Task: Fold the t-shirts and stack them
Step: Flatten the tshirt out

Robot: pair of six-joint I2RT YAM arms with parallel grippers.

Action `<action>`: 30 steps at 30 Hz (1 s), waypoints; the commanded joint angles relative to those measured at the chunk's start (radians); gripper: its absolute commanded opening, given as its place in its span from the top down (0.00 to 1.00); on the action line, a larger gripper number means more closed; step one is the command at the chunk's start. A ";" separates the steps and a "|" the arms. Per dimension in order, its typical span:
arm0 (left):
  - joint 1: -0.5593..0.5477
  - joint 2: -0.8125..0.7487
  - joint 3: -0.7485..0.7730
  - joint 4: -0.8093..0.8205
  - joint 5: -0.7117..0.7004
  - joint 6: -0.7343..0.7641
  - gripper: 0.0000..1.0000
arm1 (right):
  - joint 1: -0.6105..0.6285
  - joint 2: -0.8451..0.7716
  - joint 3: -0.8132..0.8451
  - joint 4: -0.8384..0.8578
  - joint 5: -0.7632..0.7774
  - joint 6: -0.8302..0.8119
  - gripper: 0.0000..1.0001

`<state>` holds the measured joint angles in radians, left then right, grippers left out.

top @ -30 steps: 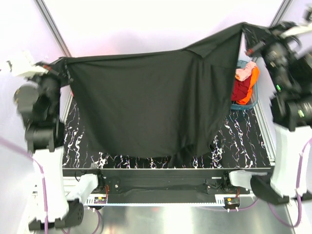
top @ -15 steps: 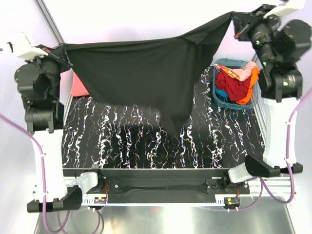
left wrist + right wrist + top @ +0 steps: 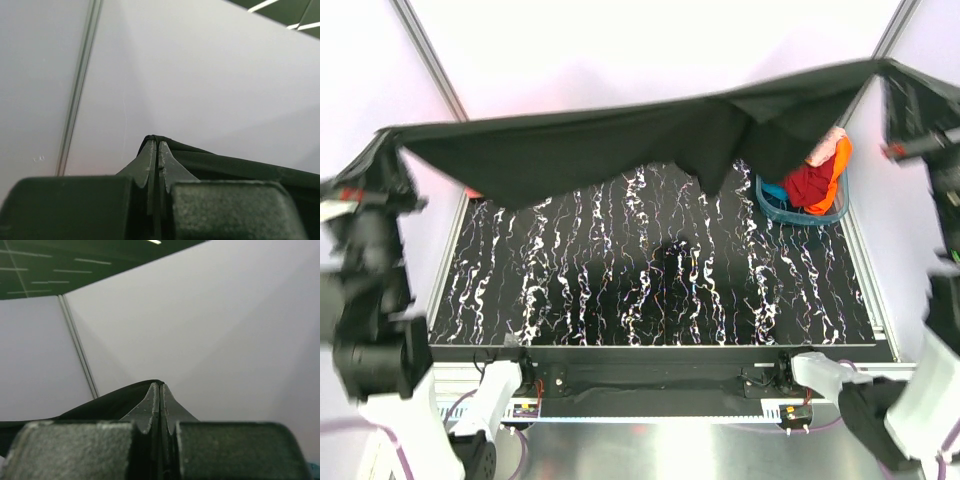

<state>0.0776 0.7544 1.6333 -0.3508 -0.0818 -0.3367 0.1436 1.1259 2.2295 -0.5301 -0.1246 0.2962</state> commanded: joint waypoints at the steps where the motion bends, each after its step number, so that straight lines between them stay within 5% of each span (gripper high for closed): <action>1: 0.001 -0.024 0.025 -0.002 -0.070 0.030 1.00 | -0.006 -0.029 0.010 -0.022 0.020 0.018 1.00; 9: -0.002 0.043 -0.041 0.027 -0.055 0.021 1.00 | -0.006 0.037 -0.025 0.004 0.023 0.023 1.00; 16: -0.002 0.072 -0.307 0.131 -0.033 -0.002 0.99 | -0.006 0.031 -0.396 0.195 0.008 0.058 1.00; 22: 0.001 0.094 -0.728 0.303 -0.027 -0.084 0.98 | -0.006 0.040 -0.879 0.442 0.013 0.081 1.00; 27: -0.001 0.285 -0.923 0.493 -0.022 -0.131 1.00 | -0.006 0.194 -1.050 0.628 0.031 0.078 1.00; 30: -0.001 0.477 -0.897 0.567 0.020 -0.127 1.00 | -0.006 0.344 -1.042 0.699 0.037 0.058 1.00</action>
<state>0.0738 1.1343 0.7113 -0.0303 -0.0818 -0.4423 0.1436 1.3800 1.1648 -0.0605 -0.1192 0.3706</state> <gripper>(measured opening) 0.013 0.009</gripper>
